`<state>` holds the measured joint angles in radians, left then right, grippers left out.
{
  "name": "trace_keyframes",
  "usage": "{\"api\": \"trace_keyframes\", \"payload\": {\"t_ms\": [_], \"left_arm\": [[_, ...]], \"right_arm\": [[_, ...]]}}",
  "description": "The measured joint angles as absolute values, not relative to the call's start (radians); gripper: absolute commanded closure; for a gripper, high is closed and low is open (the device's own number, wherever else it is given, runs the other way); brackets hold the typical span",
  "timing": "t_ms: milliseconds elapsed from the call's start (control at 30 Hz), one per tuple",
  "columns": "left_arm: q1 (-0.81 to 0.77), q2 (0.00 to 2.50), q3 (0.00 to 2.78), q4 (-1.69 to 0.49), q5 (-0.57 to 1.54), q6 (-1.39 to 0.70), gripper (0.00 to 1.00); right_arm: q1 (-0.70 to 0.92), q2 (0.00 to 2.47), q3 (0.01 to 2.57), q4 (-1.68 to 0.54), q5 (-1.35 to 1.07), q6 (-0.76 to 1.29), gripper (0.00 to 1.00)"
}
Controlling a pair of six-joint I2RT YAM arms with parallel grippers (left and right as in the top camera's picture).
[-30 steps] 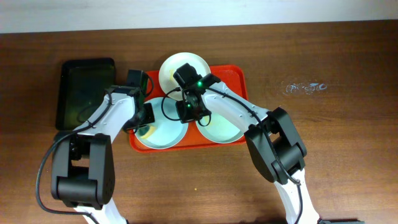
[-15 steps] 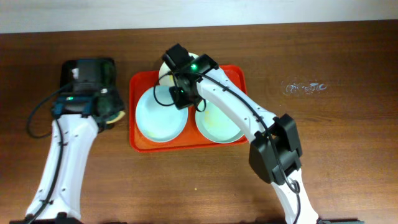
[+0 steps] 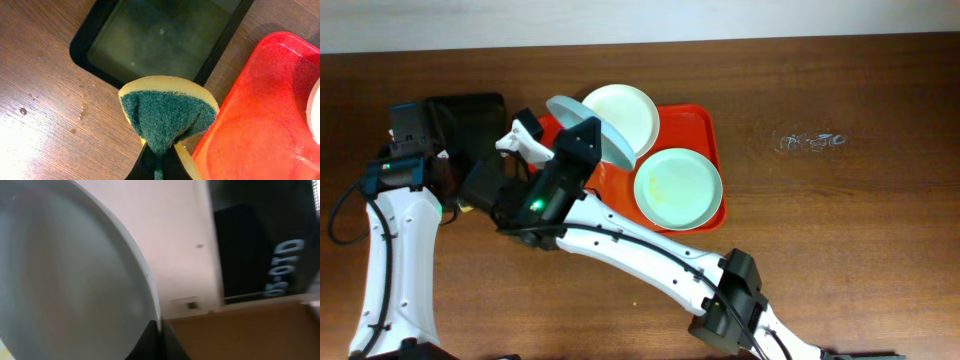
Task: Clean dirty plates on tray and stack at the side
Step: 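Lift the blue plate with the right gripper and place it right of the tray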
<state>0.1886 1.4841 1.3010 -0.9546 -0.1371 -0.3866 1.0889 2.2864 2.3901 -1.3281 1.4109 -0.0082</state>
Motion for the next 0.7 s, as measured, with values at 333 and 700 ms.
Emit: {"api": "trace_keyframes", "payload": {"t_ms": [333, 700], "left_arm": [[0.189, 1.484, 1.301, -0.955, -0.137, -0.387, 1.0], [0.189, 1.484, 1.301, -0.958, -0.134, -0.387, 1.0]], "right_arm": [[0.966, 2.287, 2.35, -1.345, 0.892, 0.101, 0.96], [0.142, 2.231, 2.224, -1.327, -0.328, 0.143, 0.96]]}}
